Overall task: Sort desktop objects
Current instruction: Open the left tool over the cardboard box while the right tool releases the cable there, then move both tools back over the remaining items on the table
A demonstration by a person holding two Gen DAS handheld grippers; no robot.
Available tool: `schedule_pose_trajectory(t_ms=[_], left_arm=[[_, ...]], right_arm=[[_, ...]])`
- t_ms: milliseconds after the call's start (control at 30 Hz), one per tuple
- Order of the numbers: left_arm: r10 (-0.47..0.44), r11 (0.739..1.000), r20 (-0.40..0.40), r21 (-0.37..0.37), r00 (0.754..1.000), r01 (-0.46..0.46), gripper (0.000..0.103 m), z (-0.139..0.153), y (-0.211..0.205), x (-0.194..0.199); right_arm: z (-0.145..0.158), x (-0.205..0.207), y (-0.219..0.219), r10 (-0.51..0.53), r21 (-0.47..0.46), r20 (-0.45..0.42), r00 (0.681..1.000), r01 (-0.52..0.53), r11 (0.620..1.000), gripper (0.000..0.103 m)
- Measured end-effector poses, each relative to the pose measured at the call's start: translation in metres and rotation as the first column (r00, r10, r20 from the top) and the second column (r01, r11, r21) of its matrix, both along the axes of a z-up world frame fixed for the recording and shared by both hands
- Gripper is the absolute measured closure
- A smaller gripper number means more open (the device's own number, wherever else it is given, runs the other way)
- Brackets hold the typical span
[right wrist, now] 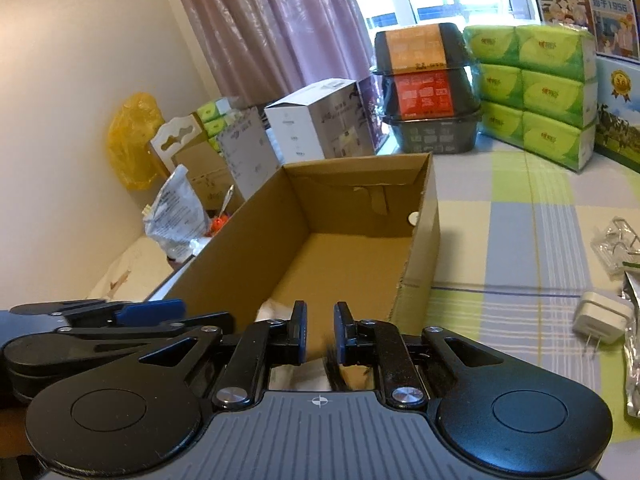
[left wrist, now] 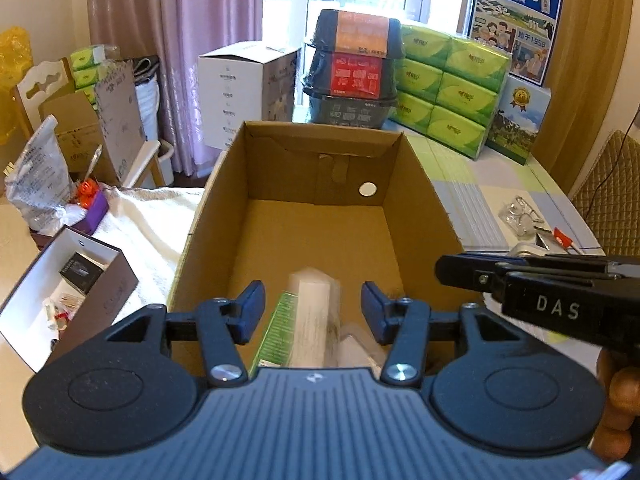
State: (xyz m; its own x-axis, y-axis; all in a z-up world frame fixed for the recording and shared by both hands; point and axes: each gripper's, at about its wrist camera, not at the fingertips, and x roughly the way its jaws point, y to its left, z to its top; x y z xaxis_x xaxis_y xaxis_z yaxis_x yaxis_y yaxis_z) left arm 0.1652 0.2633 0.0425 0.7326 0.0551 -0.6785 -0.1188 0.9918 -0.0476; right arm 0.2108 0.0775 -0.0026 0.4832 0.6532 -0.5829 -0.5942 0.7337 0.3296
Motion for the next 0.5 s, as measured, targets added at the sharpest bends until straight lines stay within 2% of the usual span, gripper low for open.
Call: schedule_pose_trajectory(t_ms=[100,333,433,500], left_arm=[[0.015,1.000,0.010,0.000,1.000,-0.015,0.055,0.003,0.002,-0.007],[0.048,0.999,0.040,-0.015,0.998,-0.048,0.054,0.016,-0.006,-0.034],[0.047,0.999,0.062,-0.024,0.997,-0.046,0.047,0.025,-0.019,-0.047],[0.042,0.999,0.079,-0.033,0.996,-0.040,0.041,0.030,-0.030,-0.056]], right_arm=[[0.002,-0.001,-0.010,-0.031,0.009,0.007,0.999,0.031,0.999,0.083],[0.013,-0.023,-0.051,-0.094,0.035,0.023,0.995,0.093,0.995,0.076],[0.016,-0.040,-0.077,-0.128,0.034,0.029,0.991,0.127,0.991,0.064],[0.015,-0.051,-0.095,-0.149,0.023,0.034,0.988,0.149,0.989,0.053]])
